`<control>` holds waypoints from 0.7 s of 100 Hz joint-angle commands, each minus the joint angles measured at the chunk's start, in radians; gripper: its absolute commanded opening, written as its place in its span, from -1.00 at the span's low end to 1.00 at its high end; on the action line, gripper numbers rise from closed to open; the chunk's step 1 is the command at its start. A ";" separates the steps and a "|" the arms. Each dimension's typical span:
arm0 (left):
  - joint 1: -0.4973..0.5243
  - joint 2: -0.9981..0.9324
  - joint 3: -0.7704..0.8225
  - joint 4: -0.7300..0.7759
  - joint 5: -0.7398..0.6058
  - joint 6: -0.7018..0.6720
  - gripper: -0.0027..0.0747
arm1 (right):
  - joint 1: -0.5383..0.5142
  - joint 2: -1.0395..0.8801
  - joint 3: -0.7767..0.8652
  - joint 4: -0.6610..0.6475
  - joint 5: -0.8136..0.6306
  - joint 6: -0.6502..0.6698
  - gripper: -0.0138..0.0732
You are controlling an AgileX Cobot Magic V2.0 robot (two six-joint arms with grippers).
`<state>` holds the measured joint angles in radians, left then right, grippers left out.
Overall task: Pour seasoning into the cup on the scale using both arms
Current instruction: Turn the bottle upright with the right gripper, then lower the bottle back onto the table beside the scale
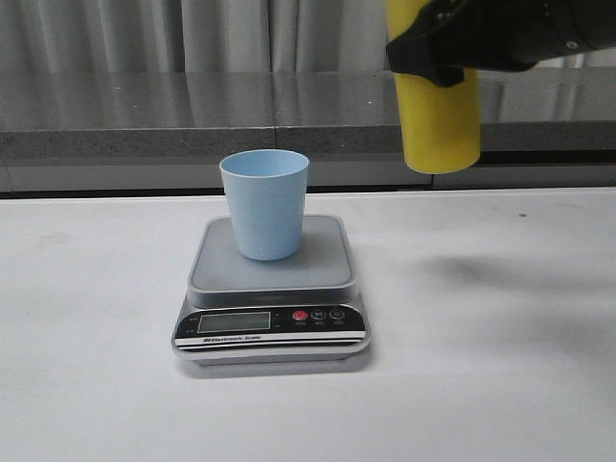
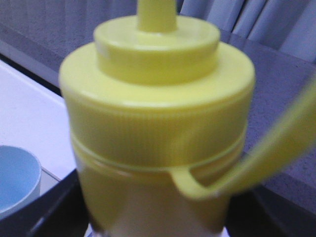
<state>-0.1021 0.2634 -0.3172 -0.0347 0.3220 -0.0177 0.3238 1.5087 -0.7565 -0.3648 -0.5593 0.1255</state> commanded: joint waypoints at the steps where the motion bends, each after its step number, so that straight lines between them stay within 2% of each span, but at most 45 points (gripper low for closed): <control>1: 0.003 0.009 -0.030 -0.009 -0.080 -0.002 -0.98 | -0.028 -0.045 0.041 0.046 -0.216 0.002 -0.31; 30: 0.003 0.009 -0.030 -0.009 -0.080 -0.002 -0.98 | -0.047 0.000 0.117 0.050 -0.263 0.002 -0.31; 70: 0.003 0.009 -0.030 -0.009 -0.080 -0.002 -0.98 | -0.047 0.205 0.117 0.084 -0.488 0.002 -0.31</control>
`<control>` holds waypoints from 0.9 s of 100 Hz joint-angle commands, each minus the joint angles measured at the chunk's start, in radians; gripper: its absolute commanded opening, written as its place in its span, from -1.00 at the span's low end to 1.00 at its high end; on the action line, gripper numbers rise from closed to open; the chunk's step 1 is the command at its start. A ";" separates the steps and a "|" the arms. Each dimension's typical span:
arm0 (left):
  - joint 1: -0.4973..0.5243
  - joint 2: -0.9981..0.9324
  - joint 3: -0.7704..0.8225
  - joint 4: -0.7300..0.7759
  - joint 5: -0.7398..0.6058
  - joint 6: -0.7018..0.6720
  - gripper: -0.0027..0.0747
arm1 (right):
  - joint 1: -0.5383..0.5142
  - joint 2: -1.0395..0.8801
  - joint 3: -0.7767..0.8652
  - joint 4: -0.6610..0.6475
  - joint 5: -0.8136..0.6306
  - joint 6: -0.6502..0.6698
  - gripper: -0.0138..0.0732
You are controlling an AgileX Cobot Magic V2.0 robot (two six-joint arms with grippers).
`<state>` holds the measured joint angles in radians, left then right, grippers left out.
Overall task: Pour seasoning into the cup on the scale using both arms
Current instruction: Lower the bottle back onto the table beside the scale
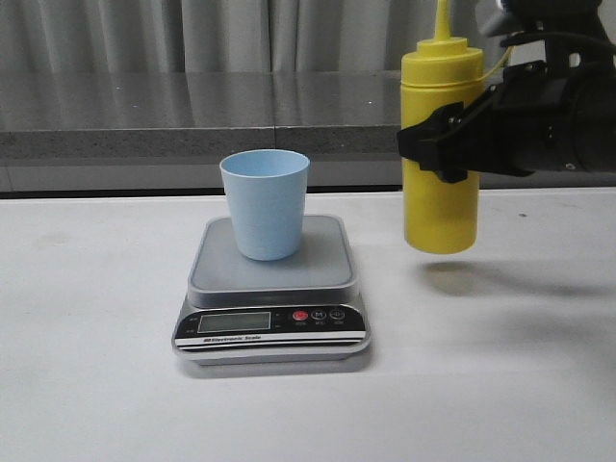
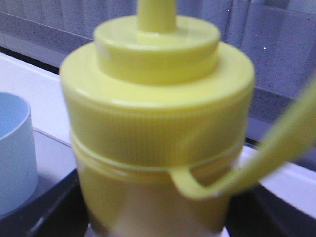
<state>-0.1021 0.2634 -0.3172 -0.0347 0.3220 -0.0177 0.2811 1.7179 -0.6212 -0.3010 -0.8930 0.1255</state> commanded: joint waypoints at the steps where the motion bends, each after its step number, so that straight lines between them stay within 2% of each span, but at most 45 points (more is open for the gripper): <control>1: 0.003 0.009 -0.030 -0.009 -0.080 -0.002 -0.98 | -0.005 0.003 -0.019 0.021 -0.163 0.002 -0.31; 56: 0.003 0.009 -0.030 -0.009 -0.080 -0.002 -0.98 | -0.004 0.093 -0.019 0.020 -0.215 0.005 -0.29; 68: 0.003 0.009 -0.030 -0.009 -0.080 -0.002 -0.98 | -0.004 0.093 -0.019 0.020 -0.215 0.013 -0.11; 90: 0.003 0.009 -0.030 -0.009 -0.080 -0.002 -0.98 | -0.004 0.093 -0.019 0.020 -0.215 0.046 0.39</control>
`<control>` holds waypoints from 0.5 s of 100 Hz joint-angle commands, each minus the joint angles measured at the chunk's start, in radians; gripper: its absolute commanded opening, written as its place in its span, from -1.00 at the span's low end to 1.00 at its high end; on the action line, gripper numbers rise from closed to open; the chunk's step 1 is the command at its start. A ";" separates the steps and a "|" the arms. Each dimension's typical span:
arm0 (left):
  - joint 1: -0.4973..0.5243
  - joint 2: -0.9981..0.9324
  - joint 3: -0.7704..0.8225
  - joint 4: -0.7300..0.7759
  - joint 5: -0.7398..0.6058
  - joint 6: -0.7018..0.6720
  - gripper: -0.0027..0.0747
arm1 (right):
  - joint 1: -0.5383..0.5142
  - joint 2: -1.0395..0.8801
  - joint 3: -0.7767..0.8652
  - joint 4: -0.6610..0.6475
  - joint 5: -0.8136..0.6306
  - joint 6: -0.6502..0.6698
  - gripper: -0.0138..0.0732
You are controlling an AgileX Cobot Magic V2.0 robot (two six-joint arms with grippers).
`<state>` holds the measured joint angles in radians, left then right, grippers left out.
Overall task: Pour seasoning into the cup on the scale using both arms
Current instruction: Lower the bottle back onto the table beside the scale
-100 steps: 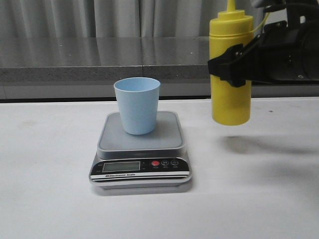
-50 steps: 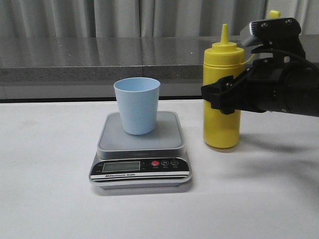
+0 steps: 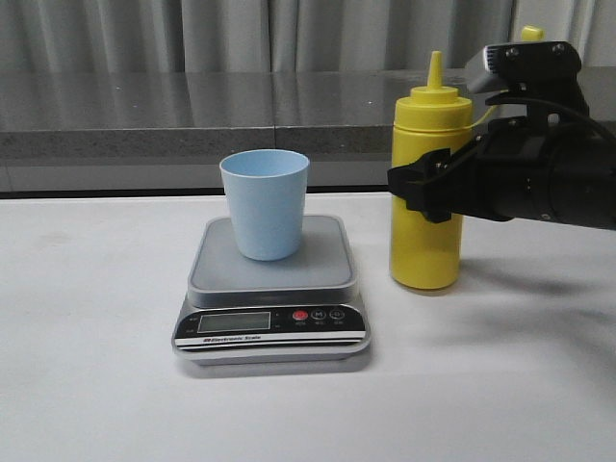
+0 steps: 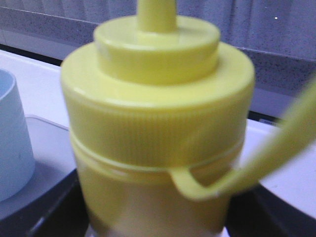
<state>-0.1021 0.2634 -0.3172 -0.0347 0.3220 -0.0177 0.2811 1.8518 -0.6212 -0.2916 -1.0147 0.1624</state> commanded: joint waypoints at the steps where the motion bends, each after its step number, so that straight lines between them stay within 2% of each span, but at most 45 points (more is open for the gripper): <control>1: 0.003 0.009 -0.030 -0.009 -0.080 -0.002 -0.98 | -0.004 -0.041 -0.019 0.011 -0.094 0.009 0.40; 25: 0.003 0.009 -0.030 -0.009 -0.080 -0.002 -0.98 | -0.004 -0.041 -0.019 0.011 -0.094 0.009 0.68; 50: 0.003 0.009 -0.030 -0.009 -0.080 -0.002 -0.98 | -0.004 -0.041 -0.006 0.011 -0.109 0.009 0.71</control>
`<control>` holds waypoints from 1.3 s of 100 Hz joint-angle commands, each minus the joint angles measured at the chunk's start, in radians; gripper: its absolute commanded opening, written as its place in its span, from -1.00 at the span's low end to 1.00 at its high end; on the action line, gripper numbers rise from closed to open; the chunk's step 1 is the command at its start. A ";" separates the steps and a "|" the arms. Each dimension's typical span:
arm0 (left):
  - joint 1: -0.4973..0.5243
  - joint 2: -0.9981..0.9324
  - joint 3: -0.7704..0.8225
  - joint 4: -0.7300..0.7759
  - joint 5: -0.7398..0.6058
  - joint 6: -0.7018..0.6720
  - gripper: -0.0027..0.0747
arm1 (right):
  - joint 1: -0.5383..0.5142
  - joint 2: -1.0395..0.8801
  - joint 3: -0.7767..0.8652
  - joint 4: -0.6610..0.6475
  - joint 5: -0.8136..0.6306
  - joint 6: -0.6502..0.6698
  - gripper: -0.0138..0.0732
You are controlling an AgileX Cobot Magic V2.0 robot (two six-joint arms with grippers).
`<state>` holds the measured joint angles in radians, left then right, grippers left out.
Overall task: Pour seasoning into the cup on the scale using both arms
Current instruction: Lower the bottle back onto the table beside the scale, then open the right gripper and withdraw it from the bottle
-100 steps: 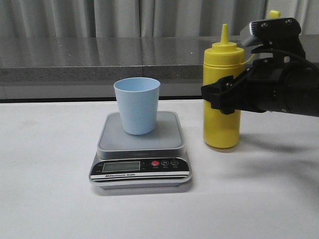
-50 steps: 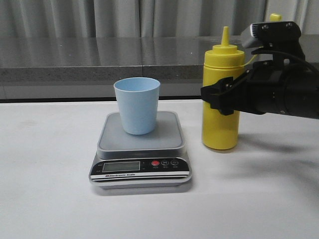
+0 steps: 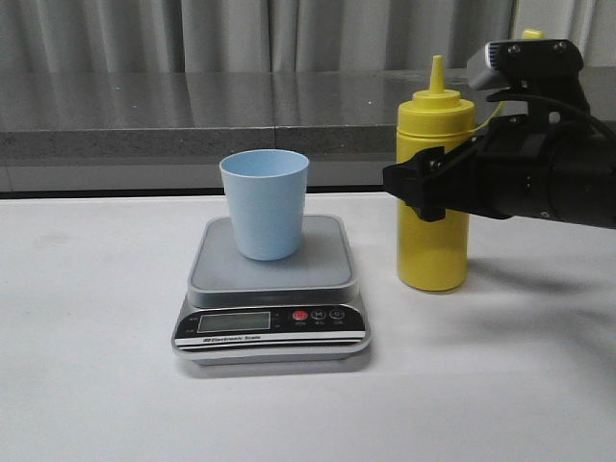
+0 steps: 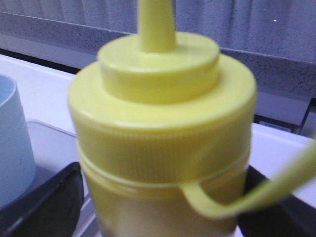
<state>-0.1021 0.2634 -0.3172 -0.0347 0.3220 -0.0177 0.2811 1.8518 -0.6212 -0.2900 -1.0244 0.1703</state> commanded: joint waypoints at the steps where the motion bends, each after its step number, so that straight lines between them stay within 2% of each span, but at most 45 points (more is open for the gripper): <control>1: 0.003 0.009 -0.030 -0.009 -0.080 -0.002 -0.98 | -0.004 -0.041 -0.003 0.009 -0.102 0.001 0.71; 89: 0.003 0.009 -0.030 -0.009 -0.080 -0.002 -0.98 | -0.004 -0.057 0.217 0.077 -0.268 0.000 0.71; 113: 0.003 0.009 -0.030 -0.009 -0.080 -0.002 -0.98 | -0.004 -0.174 0.320 0.156 -0.264 -0.039 0.71; 130: 0.003 0.009 -0.030 -0.009 -0.080 -0.002 -0.98 | -0.004 -0.317 0.374 0.207 -0.174 -0.054 0.71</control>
<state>-0.1021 0.2634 -0.3172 -0.0347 0.3220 -0.0177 0.2811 1.6288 -0.2562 -0.1115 -1.1354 0.1385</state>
